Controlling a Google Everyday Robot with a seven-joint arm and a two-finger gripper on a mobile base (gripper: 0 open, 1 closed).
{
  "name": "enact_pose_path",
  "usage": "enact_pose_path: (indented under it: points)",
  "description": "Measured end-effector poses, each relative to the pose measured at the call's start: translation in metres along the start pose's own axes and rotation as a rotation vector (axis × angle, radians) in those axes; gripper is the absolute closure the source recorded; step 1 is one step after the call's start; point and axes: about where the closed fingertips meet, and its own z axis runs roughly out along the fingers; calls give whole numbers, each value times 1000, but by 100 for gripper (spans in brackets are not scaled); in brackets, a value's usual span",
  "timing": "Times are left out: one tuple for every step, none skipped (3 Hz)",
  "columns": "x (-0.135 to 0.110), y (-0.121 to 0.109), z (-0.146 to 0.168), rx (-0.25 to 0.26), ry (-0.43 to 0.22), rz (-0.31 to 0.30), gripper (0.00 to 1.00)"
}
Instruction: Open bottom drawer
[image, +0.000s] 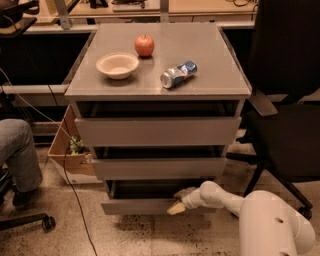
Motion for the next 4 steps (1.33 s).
enact_pose_path:
  points:
    - [14,39,5,-71,30,-20,11]
    - [24,71,4,-127,55,-30,11]
    - [22,72,2,-127,55,-30,11]
    - [26,97,-7,-175,77,-45,30]
